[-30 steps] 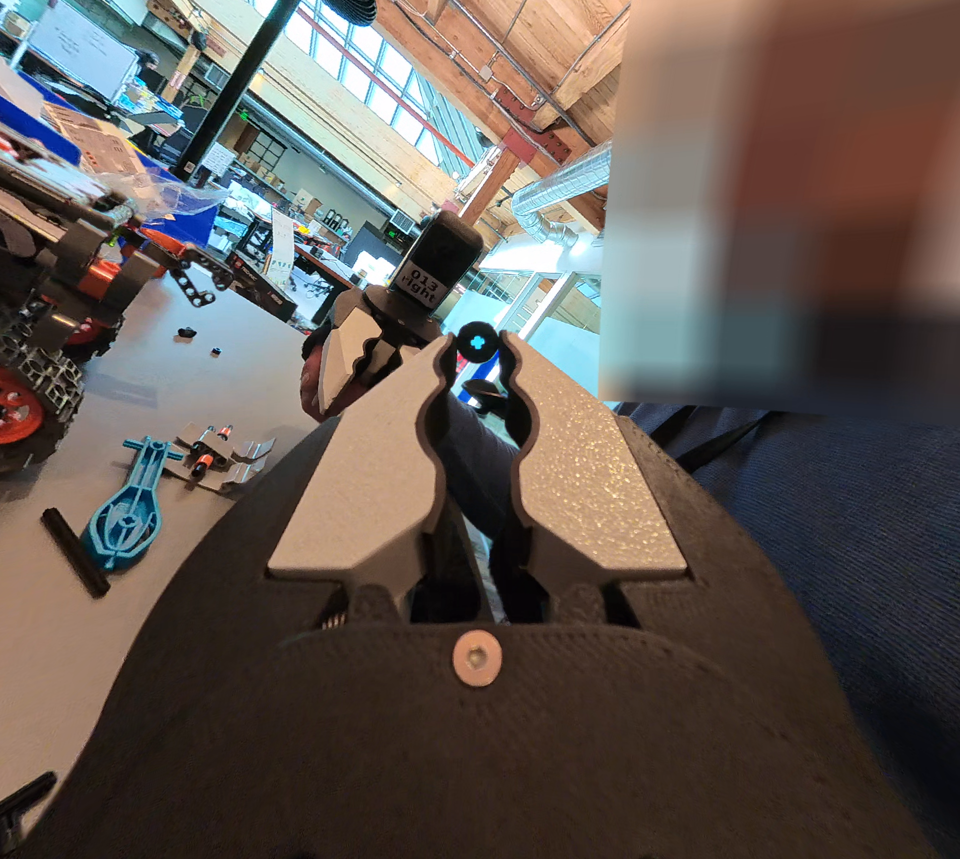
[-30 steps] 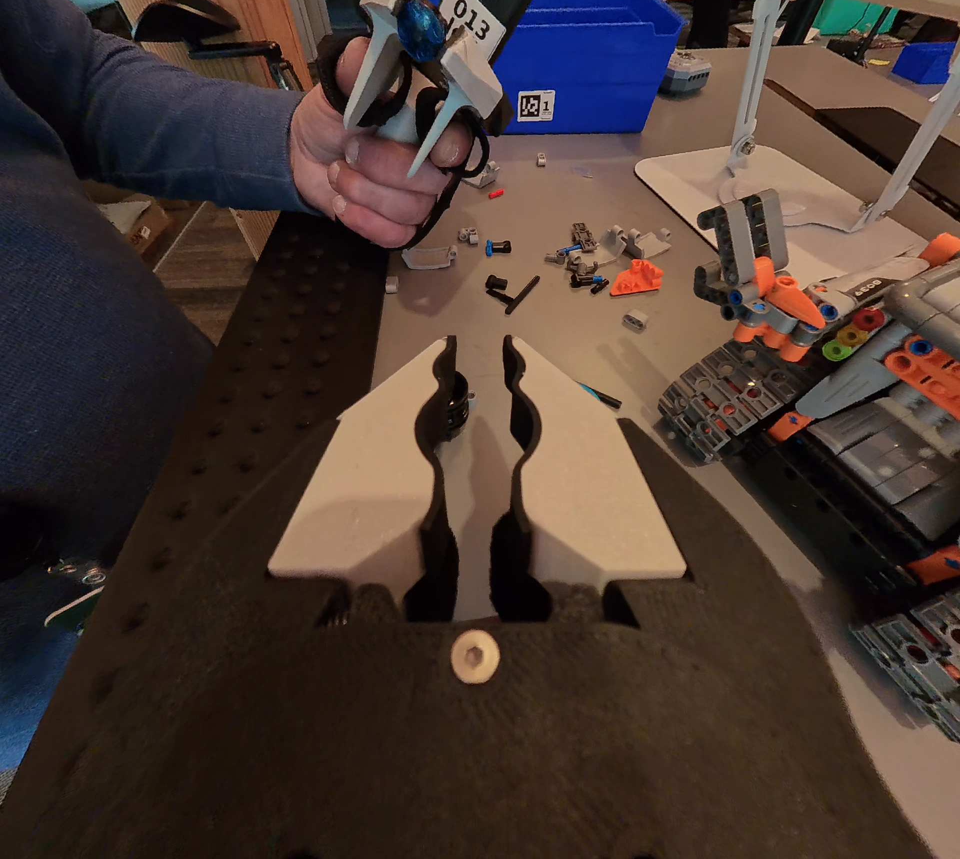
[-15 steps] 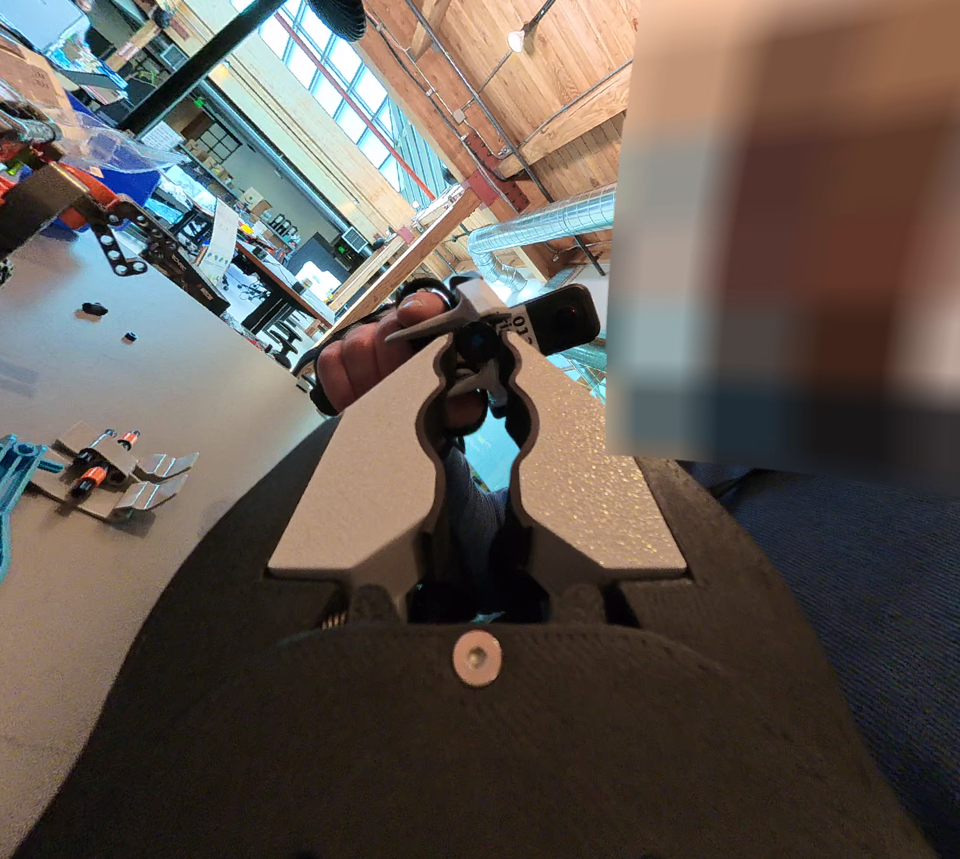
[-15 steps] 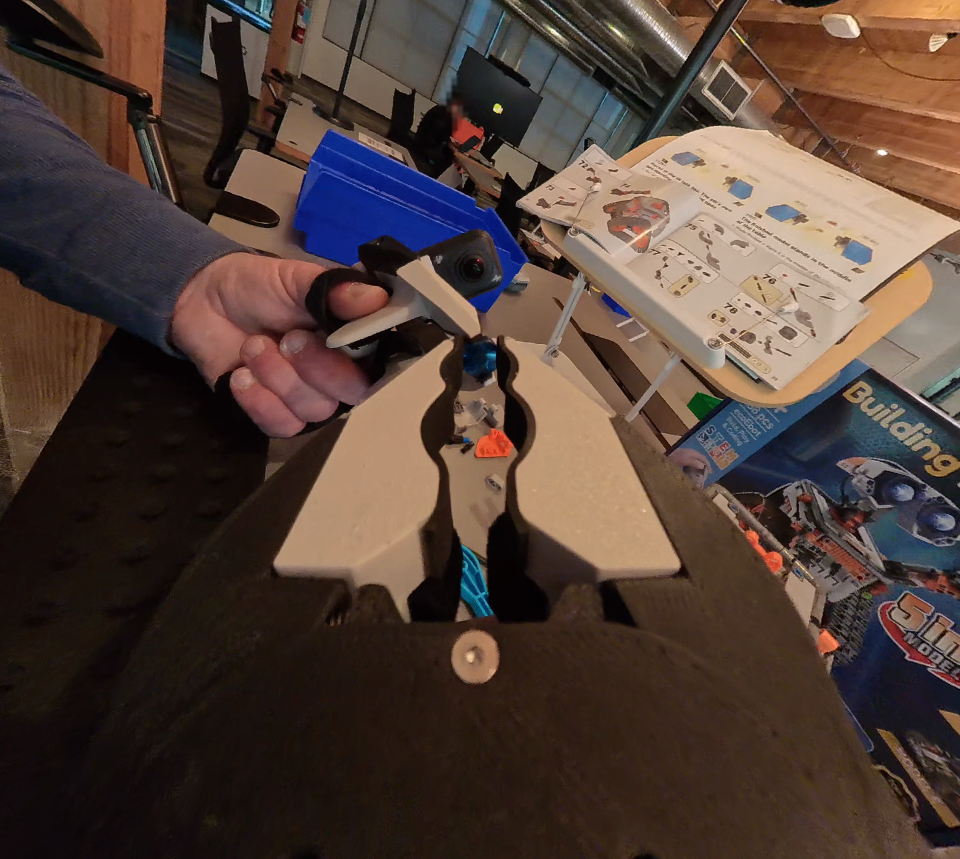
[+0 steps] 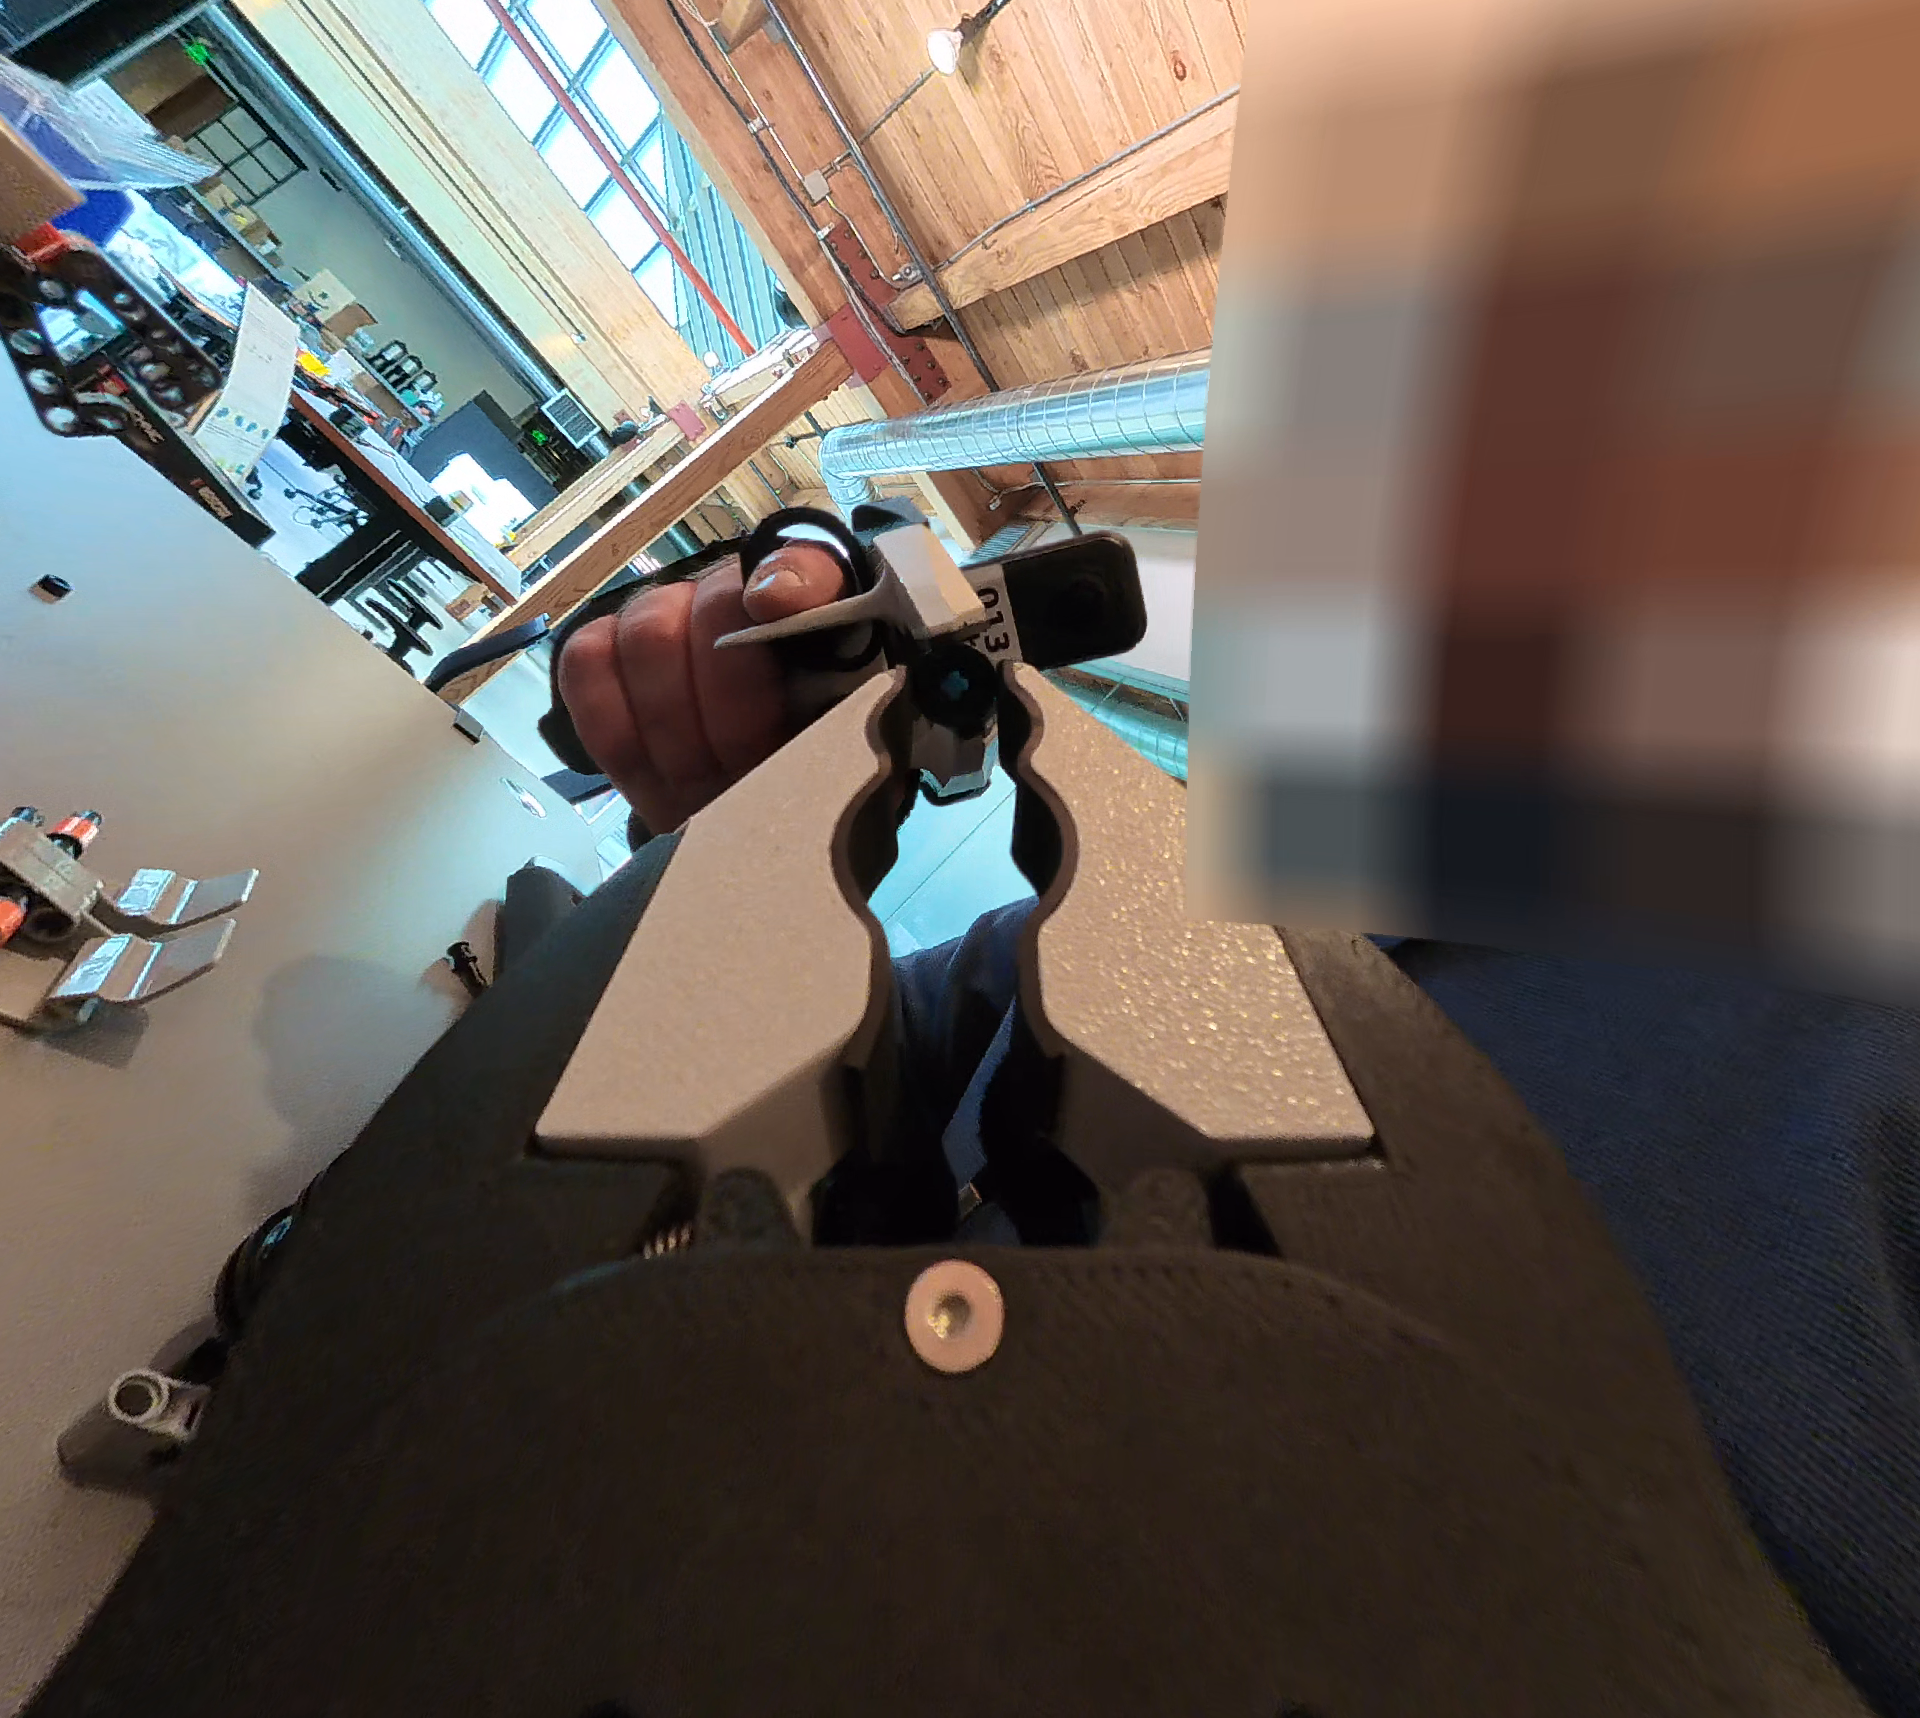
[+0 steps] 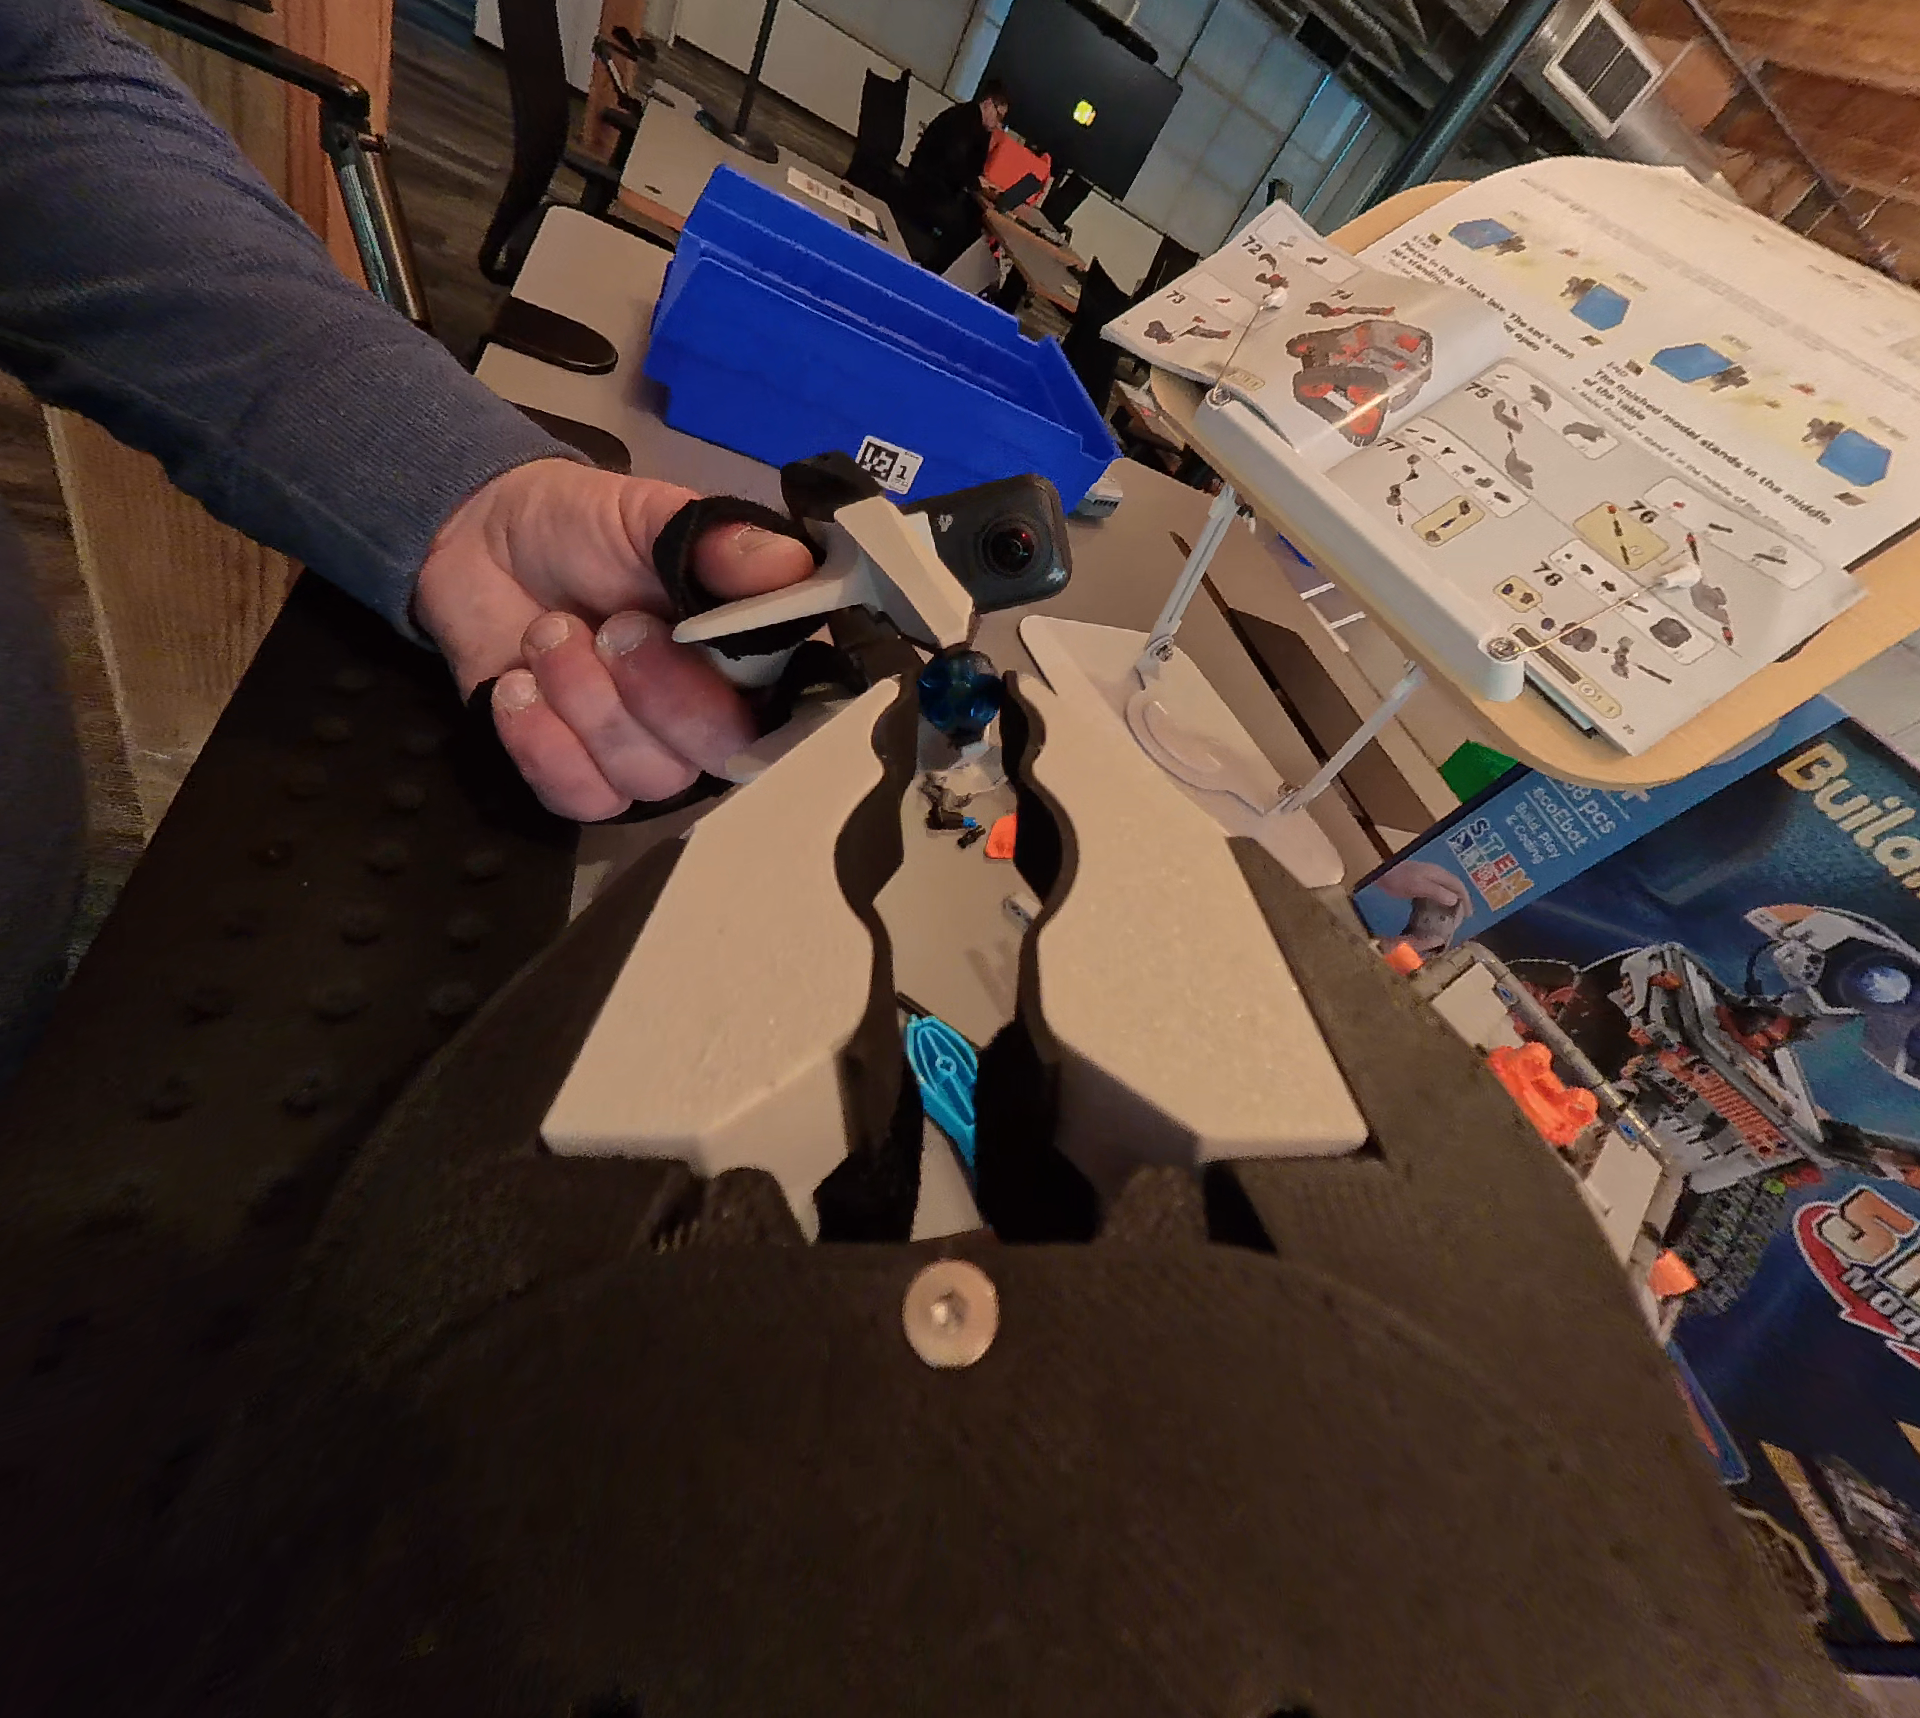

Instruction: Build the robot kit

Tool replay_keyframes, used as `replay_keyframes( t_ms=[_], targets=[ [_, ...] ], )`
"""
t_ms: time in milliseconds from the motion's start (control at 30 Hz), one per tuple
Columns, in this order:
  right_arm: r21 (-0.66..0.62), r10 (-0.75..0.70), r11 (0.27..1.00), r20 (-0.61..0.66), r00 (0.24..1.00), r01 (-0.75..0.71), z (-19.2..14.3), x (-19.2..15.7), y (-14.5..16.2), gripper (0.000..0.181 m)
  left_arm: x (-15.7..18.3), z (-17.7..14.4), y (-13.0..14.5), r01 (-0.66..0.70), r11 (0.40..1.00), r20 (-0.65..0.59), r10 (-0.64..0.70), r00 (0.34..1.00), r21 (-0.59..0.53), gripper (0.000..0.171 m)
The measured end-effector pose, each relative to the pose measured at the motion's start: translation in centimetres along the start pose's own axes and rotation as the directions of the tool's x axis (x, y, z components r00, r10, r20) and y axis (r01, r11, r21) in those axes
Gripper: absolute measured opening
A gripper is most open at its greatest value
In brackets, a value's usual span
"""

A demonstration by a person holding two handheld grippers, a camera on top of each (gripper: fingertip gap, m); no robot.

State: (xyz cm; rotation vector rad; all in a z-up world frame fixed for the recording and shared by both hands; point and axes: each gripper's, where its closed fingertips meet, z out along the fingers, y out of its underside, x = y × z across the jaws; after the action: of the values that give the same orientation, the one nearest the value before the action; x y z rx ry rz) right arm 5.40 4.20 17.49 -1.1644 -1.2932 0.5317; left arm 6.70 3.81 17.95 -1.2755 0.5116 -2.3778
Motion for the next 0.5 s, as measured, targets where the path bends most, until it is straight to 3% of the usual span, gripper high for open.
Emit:
replay_keyframes(
  t_ms=[67,133,200,233,300,367,433,500],
  targets=[
    [-0.025,0.023,0.999,0.025,0.999,-0.022,-0.2,-0.1,0.3,0.013,-0.2,-0.1,0.1,-0.017,1.0,0.022,0.018,1.0,-0.014,0.016],
    [-0.074,0.069,0.995,0.054,0.996,-0.065,-0.6,0.0,1.0,0.013,-0.8,-0.9,-0.1,-0.053,0.997,0.09,0.058,0.994,-0.05,0.031],
    [-0.183,0.108,0.979,0.097,0.989,-0.089,-1.0,-0.4,2.9,0.013,-1.2,-1.8,0.4,-0.144,0.975,0.177,0.173,0.969,-0.167,0.037],
    [-0.242,0.134,0.965,0.125,0.983,-0.101,-1.2,-0.8,3.9,0.013,-2.2,-2.4,1.1,-0.198,0.94,0.253,0.271,0.929,-0.278,0.038],
    [-0.343,0.166,0.934,0.171,0.971,-0.1,-1.3,-1.7,5.8,0.013,-5.2,-4.5,3.4,-0.258,0.775,0.341,0.516,0.786,-0.577,0.049],
    [-0.413,0.218,0.904,0.231,0.948,-0.107,-1.3,-3.0,7.0,0.013,-7.3,-6.4,5.7,-0.189,0.62,0.323,0.615,0.719,-0.761,0.053],
    [-0.466,0.239,0.88,0.254,0.937,-0.098,-1.0,-3.7,8.1,0.013,-9.1,-7.8,7.0,-0.158,0.493,0.28,0.697,0.66,-0.855,0.057],
    [-0.506,0.266,0.858,0.28,0.923,-0.094,-0.7,-4.4,8.9,0.013,-9.8,-8.0,7.3,-0.152,0.441,0.251,0.725,0.642,-0.885,0.051]
  ],
)
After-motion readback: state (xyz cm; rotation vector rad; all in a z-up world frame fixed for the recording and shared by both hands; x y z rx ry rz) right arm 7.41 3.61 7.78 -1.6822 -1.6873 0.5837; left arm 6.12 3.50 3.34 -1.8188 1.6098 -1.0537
